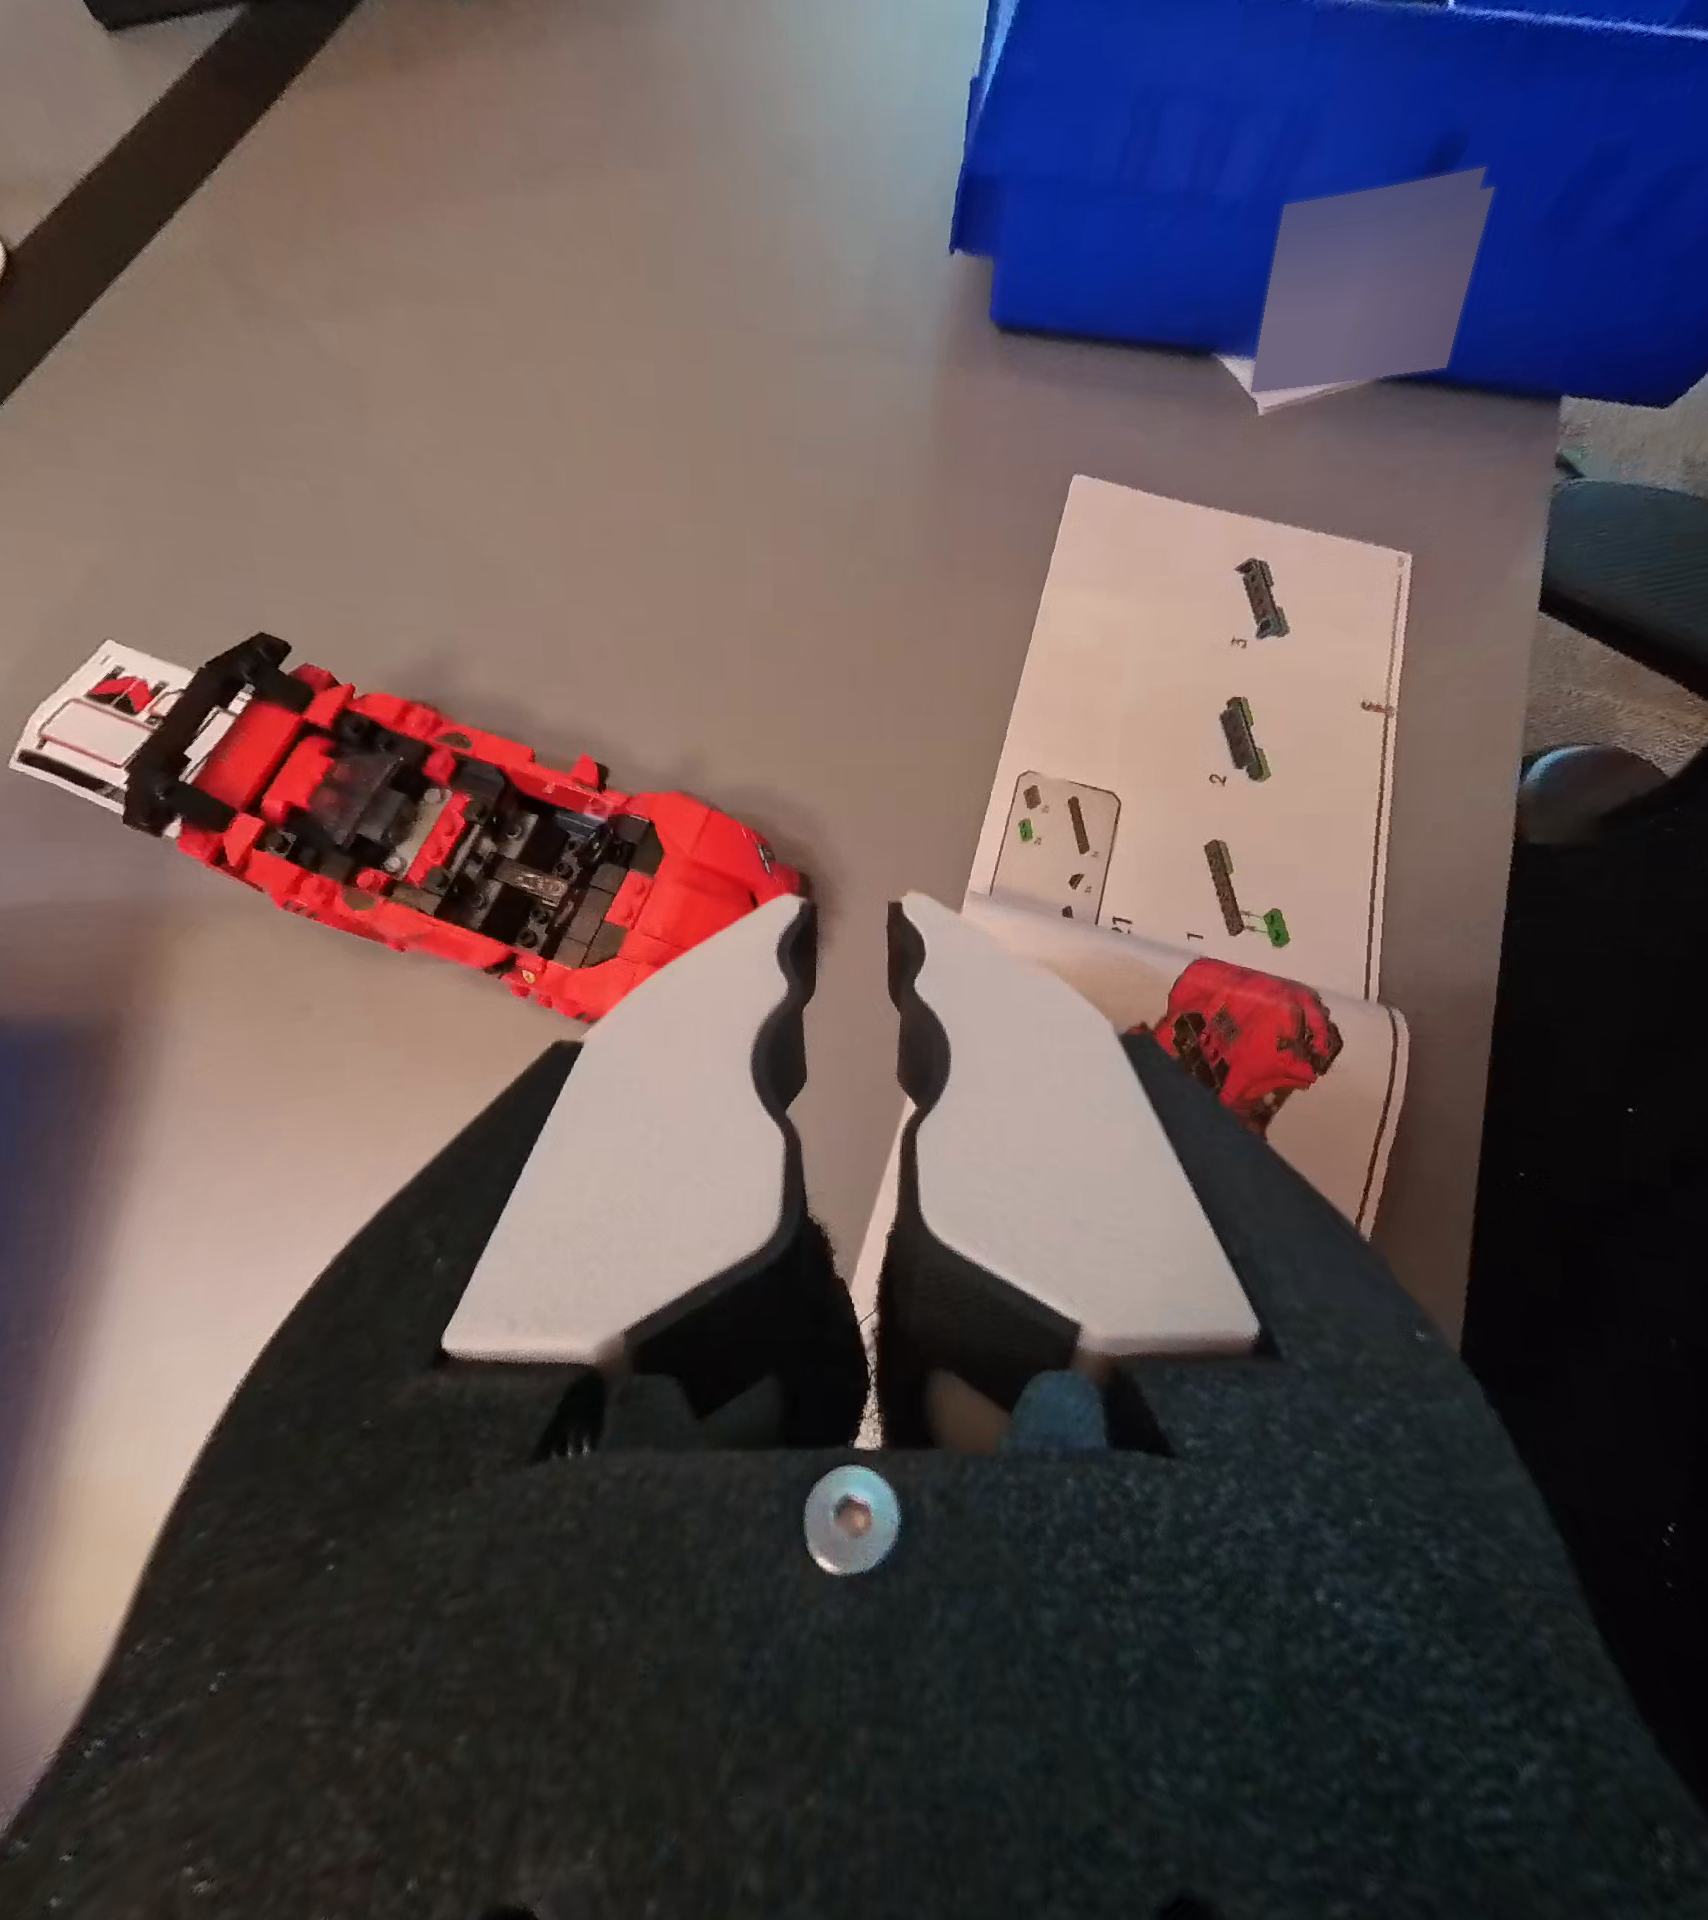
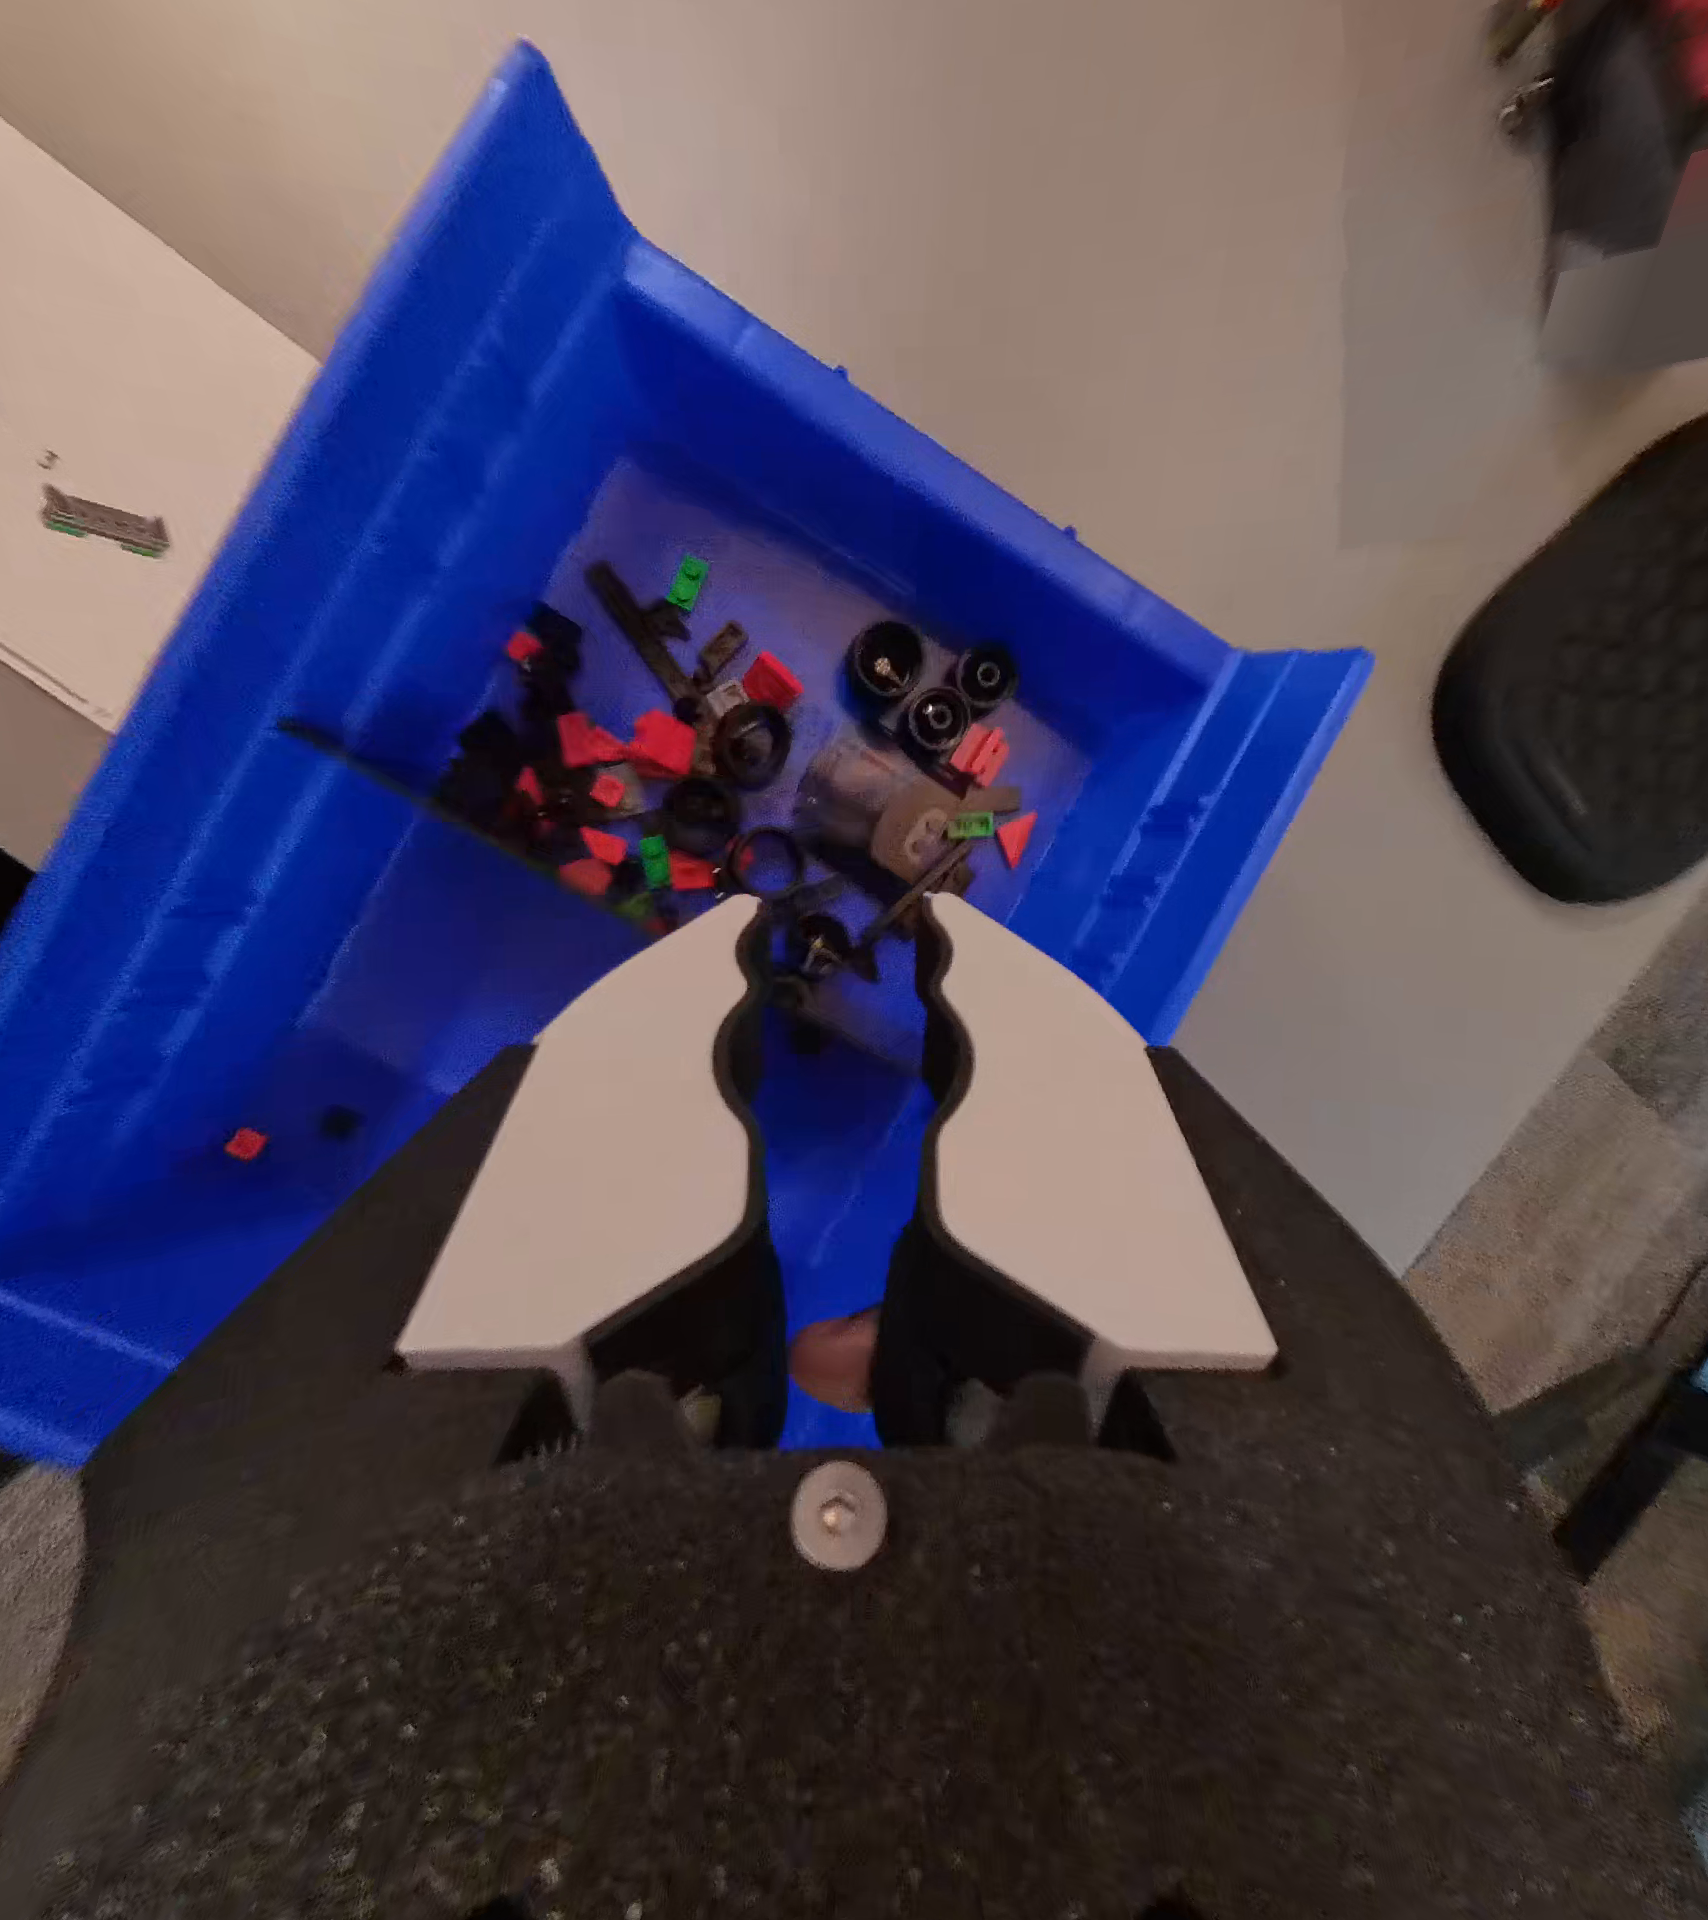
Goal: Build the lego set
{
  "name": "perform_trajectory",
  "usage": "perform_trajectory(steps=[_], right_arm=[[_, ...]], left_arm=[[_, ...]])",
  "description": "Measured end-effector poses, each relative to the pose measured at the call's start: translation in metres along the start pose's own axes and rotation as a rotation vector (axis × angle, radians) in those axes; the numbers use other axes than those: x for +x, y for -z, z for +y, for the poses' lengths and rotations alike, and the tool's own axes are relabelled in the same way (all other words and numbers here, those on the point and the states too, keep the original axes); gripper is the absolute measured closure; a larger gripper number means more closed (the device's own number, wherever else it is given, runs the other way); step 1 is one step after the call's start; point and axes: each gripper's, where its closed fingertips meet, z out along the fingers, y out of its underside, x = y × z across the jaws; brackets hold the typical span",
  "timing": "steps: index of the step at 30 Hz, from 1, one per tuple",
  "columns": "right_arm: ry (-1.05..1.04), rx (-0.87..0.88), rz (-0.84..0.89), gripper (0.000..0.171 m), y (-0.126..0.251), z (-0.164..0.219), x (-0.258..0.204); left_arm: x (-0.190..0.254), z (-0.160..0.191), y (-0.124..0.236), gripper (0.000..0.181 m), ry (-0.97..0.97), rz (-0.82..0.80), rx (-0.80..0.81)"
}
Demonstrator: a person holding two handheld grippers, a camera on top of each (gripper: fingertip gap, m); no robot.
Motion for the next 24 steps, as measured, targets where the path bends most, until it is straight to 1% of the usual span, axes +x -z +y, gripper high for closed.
perform_trajectory(steps=[2,4,7,10,14,16,19,24], right_arm=[[0.011,-0.014,-0.054,0.15,-0.02,-0.01,0.011],[0.023,-0.069,-0.097,0.152,-0.037,-0.014,0.017],[0.109,-0.103,-0.223,0.154,-0.055,-0.021,0.003],[0.237,-0.151,-0.329,0.156,-0.068,-0.019,-0.019],[0.368,-0.26,-0.44,0.159,-0.079,-0.004,-0.042],[0.436,-0.285,-0.503,0.161,-0.084,0.001,-0.053],[0.539,-0.359,-0.551,0.161,-0.092,0.013,-0.058],[0.59,-0.322,-0.593,0.169,-0.098,0.013,-0.063]], left_arm=[[-0.004,0.0,-0.001,0.169,0.002,-0.038,-0.016],[-0.011,0.001,0.001,0.169,0.019,-0.078,-0.035],[-0.016,-0.003,0.003,0.17,0.058,-0.112,-0.017],[-0.022,-0.004,0.001,0.17,0.08,-0.147,-0.007],[-0.025,-0.004,-0.006,0.17,0.111,-0.17,-0.022],[-0.025,-0.004,-0.008,0.17,0.111,-0.181,-0.037],[-0.026,-0.005,-0.011,0.17,0.111,-0.2,-0.065],[-0.028,-0.013,-0.017,0.171,0.075,-0.202,-0.082]])
